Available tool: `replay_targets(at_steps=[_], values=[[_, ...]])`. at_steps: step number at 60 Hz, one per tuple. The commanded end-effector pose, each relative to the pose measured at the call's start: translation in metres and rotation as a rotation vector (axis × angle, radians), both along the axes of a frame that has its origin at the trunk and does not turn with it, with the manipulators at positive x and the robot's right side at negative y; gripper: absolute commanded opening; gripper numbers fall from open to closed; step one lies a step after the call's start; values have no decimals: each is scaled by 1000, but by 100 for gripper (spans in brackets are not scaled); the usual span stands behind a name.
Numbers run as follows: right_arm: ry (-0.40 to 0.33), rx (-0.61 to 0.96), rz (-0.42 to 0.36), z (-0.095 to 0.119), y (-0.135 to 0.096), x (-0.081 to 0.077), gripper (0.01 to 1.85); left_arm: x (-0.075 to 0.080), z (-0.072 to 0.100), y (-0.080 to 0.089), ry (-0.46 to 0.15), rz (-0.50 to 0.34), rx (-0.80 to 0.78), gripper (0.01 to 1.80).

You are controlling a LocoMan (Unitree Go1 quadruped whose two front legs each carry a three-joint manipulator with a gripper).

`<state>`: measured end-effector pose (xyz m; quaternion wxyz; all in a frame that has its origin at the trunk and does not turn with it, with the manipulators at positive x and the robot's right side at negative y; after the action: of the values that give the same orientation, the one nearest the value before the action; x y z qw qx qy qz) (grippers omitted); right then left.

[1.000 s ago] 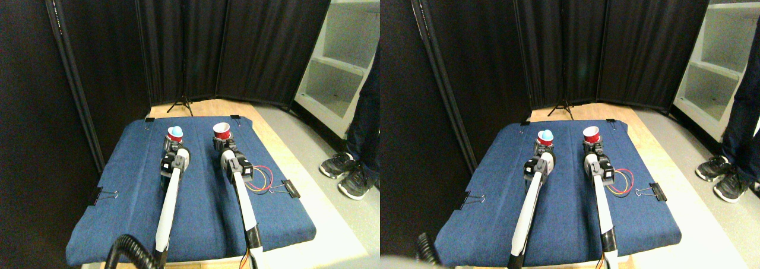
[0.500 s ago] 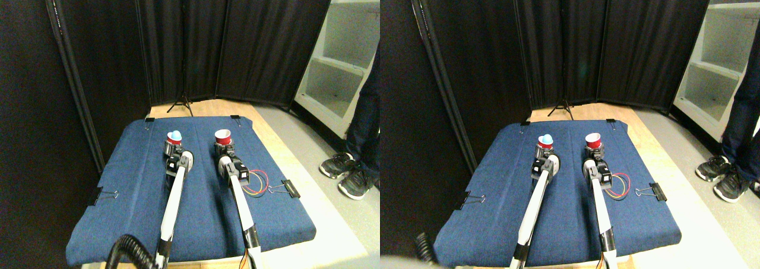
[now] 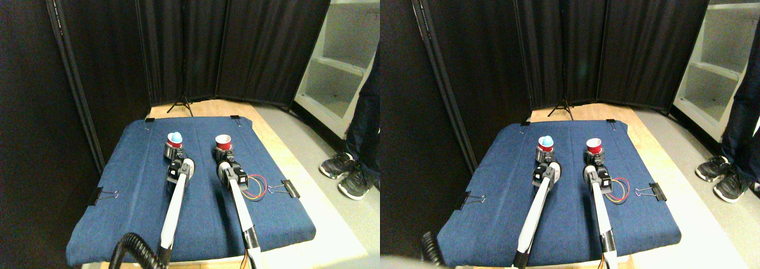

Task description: Pour (bimanual)

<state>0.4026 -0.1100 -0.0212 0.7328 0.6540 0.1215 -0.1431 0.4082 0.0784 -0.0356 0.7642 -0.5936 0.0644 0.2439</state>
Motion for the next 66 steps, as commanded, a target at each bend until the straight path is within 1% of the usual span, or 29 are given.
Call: replay_targets(at_steps=[1, 4, 7, 10, 14, 17, 18, 19, 20, 21, 22, 24, 27, 29, 30, 31, 34, 36, 38, 43, 53, 57, 60, 62, 66], values=[[8, 0, -10, -3, -2, 1, 33, -6, -9, -1, 48, 4, 29, 33], [22, 12, -13, -4, -3, 1, 33, -6, -10, 0, 48, 10, 27, 33], [36, 2, 2, -6, -6, 3, 34, -6, -9, 0, 47, 14, 32, 33], [64, 11, -26, -7, -5, 2, 37, -6, -6, -1, 47, 20, 50, 33], [81, 22, 5, -9, -7, 3, 42, -7, -4, -1, 51, 28, 64, 33], [95, 14, 8, -8, -7, 1, 46, -7, -3, -1, 60, 18, 67, 33], [103, 16, 37, -8, -8, 1, 52, -8, -2, -1, 77, 1, 78, 40], [107, 16, 41, -8, -8, 1, 53, -9, -1, -1, 80, 0, 80, 44], [107, 16, 41, -8, -8, 1, 53, -9, -1, -1, 80, 0, 80, 44], [113, 17, 43, -9, -9, 2, 59, -9, 0, -1, 86, 1, 84, 54], [115, 17, 43, -9, -9, 2, 62, -9, 0, -1, 92, -2, 88, 60], [126, 26, 50, -9, -10, 2, 77, -9, 0, -1, 108, -4, 92, 83], [134, 23, 63, -9, -10, 1, 87, -10, 1, -2, 126, -4, 83, 98], [143, 13, 73, -8, -11, 1, 103, -10, 1, -1, 153, -27, 64, 119], [145, 8, 77, -8, -11, 1, 107, -10, 1, -1, 157, -31, 60, 123], [145, 8, 77, -8, -11, 1, 107, -10, 1, -1, 157, -31, 60, 123], [157, 10, 85, -8, -12, 0, 132, -7, 0, -1, 186, -56, 89, 153], [158, 13, 91, -8, -12, -1, 142, -7, 0, -1, 199, -81, 113, 162], [166, 23, 95, -8, -13, -1, 151, -5, 0, -1, 202, -89, 117, 171], [164, 18, 102, -7, -13, -1, 151, -3, -2, 0, 214, -102, 129, 177], [154, 5, 114, -4, -12, -1, 150, -4, 1, -2, 206, -109, 140, 173], [151, 4, 114, -3, -10, -1, 152, -5, 2, -2, 196, -102, 144, 172], [142, -6, 129, -1, -9, -2, 151, -7, 3, -2, 180, -106, 129, 170], [132, -23, 150, 1, -8, -3, 151, -9, 6, -1, 171, -123, 129, 170], [122, -25, 159, 7, -7, -5, 148, -12, 12, 0, 159, -151, 134, 169]])
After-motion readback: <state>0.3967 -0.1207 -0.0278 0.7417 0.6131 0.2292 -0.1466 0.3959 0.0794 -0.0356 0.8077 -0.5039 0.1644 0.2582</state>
